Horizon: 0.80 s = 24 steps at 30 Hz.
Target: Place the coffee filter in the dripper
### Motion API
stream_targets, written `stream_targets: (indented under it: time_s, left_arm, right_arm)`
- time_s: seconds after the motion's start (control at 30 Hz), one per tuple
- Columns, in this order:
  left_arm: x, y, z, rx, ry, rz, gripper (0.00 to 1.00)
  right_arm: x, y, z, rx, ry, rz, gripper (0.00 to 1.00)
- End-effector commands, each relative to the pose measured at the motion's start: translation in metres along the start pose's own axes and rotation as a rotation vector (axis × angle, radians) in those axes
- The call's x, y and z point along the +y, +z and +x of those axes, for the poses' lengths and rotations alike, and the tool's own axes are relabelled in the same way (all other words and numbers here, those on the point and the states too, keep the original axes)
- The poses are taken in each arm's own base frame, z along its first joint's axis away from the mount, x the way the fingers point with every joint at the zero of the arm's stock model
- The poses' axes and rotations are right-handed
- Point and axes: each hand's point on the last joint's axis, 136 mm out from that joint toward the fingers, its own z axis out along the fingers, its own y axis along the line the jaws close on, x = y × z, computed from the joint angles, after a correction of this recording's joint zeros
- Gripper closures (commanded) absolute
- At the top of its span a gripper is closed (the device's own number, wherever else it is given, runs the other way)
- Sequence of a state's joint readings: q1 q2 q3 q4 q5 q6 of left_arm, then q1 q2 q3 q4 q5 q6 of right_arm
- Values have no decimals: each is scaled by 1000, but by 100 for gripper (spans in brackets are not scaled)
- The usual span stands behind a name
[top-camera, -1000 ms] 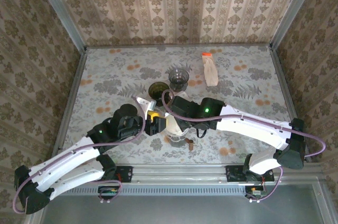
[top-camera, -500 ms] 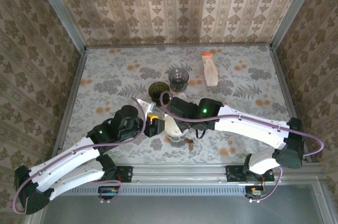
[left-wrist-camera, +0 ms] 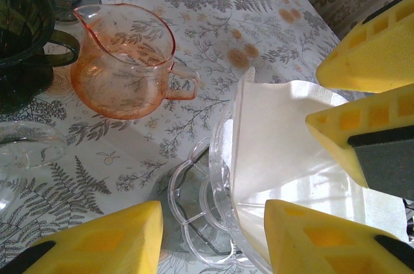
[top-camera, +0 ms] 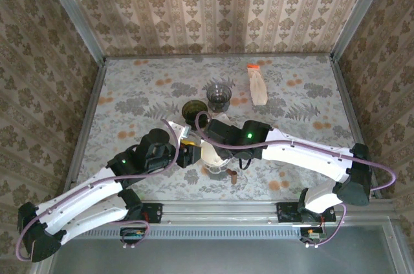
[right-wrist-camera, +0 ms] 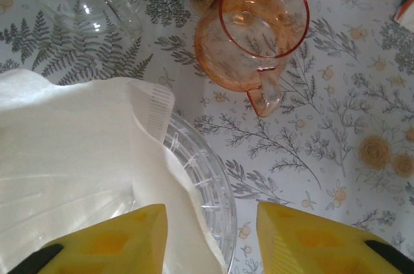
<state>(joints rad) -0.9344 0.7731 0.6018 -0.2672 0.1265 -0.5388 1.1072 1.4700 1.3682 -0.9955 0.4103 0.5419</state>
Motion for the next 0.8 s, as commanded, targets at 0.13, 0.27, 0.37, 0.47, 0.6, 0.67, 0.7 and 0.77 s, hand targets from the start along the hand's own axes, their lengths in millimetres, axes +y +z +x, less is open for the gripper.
stream_targets:
  time_s: [0.13,0.27,0.37,0.47,0.6,0.67,0.7,0.77]
  left_arm:
    - [4,4,9,30,-16,-5,53]
    - [4,4,10,33,-16,-3,53]
    - [4,5,11,33,-19,-2,53]
    - [4,5,10,31,-21,1,53]
    - [4,5,10,29,-19,2,53]
    - [4,5,11,30,-20,3,53]
    - [4,5,10,28,-22,4,53]
    - [4,5,10,28,-22,4,53]
  right_arm:
    - [-5,-5,2,21,35,-27,36]
    - [1,8,8,84,44,-59,35]
    - [1,15,10,111,44,-62,35]
    - [2,21,12,139,55,-80,35]
    - [4,26,12,153,49,-84,35]
    - [5,30,14,162,45,-86,35]
    - [6,33,15,168,47,-85,35]
    - [7,38,19,180,45,-84,35]
